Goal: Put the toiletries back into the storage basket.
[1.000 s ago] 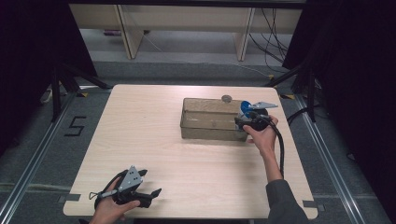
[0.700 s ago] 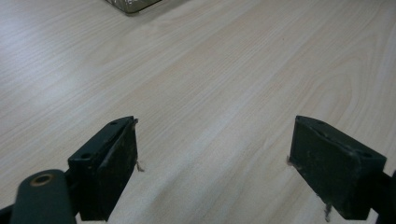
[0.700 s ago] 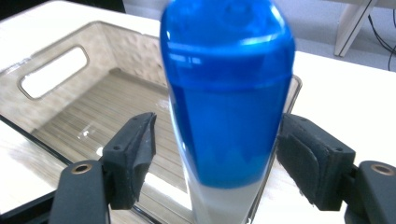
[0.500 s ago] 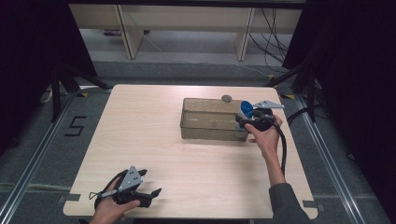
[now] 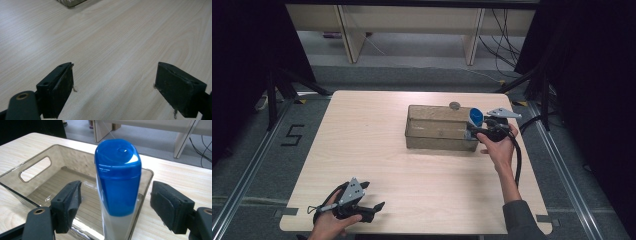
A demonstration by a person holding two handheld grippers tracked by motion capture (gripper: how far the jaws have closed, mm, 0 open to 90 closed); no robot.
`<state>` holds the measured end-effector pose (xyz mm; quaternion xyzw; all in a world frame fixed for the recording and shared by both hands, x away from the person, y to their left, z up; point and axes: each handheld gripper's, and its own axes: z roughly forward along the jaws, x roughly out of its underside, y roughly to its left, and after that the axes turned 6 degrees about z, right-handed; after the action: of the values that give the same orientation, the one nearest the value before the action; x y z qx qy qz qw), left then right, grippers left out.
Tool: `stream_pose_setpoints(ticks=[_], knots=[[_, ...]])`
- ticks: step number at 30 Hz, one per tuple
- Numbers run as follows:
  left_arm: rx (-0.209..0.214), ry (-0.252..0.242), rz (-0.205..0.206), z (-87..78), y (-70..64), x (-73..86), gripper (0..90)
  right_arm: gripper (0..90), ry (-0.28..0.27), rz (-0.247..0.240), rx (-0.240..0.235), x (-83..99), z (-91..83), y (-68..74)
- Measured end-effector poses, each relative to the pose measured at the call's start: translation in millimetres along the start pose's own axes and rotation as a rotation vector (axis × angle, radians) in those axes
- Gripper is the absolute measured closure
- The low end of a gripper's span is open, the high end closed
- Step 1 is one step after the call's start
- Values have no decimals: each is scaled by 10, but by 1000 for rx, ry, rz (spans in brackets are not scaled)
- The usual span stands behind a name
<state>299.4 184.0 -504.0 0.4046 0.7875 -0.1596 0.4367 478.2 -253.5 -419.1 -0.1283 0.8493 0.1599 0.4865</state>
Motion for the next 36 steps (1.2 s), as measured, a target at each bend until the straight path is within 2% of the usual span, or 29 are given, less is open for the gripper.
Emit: stream_pose_setpoints(ticks=[2, 3, 4, 5, 6, 7, 9, 10, 11, 12, 14, 15, 16, 17, 18, 19, 20, 21, 23, 24, 25, 28, 29, 31, 34, 35, 36], knots=[[-1, 2, 0, 0, 1, -1, 147, 259, 1, 9, -5, -3, -20, 2], [-4, 7, 2, 0, 4, 0, 147, 259, -3, -24, 5, -11, -34, -16], [-5, 9, 5, -1, 5, 1, 147, 259, -2, 9, 0, -3, -41, 5], [0, 1, 1, 1, 0, 0, 147, 259, -7, -18, 11, -10, -51, -14], [0, -4, -4, 2, -4, -1, 147, 258, -7, 11, -5, -3, -62, 3], [4, -6, -4, 3, 0, -1, 147, 257, -18, -22, 10, -2, -79, -14], [-1, -2, -3, -1, -2, -1, 147, 256, -19, -24, 5, 2, -82, -15], [-1, -3, -2, -2, -2, 0, 147, 255, -6, 3, 2, 12, -100, 8], [4, -6, -3, 0, 1, 1, 147, 253, -20, -23, 7, 11, -96, -11], [-1, -7, -4, 2, 0, 0, 147, 253, -22, -13, -6, 15, -94, -11], [-2, 3, -1, 2, 1, 0, 147, 251, -34, -29, 4, 17, -97, -21], [-3, 9, 7, 0, 6, 1, 147, 250, -14, 13, -3, 17, -120, 7], [3, 0, 2, 8, 0, 2, 147, 250, -14, 7, 3, 16, -126, 5], [-2, 20, 28, -6, 18, 1, 147, 250, -25, 3, 4, 14, -133, 6], [-6, 22, 28, -13, 16, -3, 147, 250, -16, 5, 5, 11, -148, 11], [-3, 14, 21, -8, 13, -3, 147, 250, -25, -1, -9, 8, -150, 2], [1, -9, -4, 6, -3, -2, 147, 249, -24, 12, 6, 7, -165, 19], [-2, 2, 1, 0, 0, -3, 147, 250, -31, -18, 0, 0, -167, -3], [-1, 7, 10, 2, 6, 1, 147, 249, -43, -34, 7, 2, -168, -3], [-4, 13, 22, -2, 12, 2, 147, 249, -32, -19, 0, 1, -172, 9], [0, 2, 1, 1, -4, -2, 147, 249, -25, -2, -7, 3, -184, 35], [-2, 1, -1, 0, 3, 0, 147, 248, -43, -30, -21, 0, -184, 49], [-1, 2, -2, 0, 4, 1, 147, 248, -35, -18, -13, -1, -197, 71], [2, 1, 0, 4, 1, 1, 147, 248, -43, -37, -16, 1, -196, 75], [-5, 17, 26, -4, 14, 1, 147, 248, -31, -49, 0, 0, -220, 99], [3, -2, -1, 4, -3, 0, 147, 248, -40, -30, -2, 7, -229, 115], [2, 0, 1, 2, 1, 1, 147, 248, -41, -25, -10, 2, -237, 110]])
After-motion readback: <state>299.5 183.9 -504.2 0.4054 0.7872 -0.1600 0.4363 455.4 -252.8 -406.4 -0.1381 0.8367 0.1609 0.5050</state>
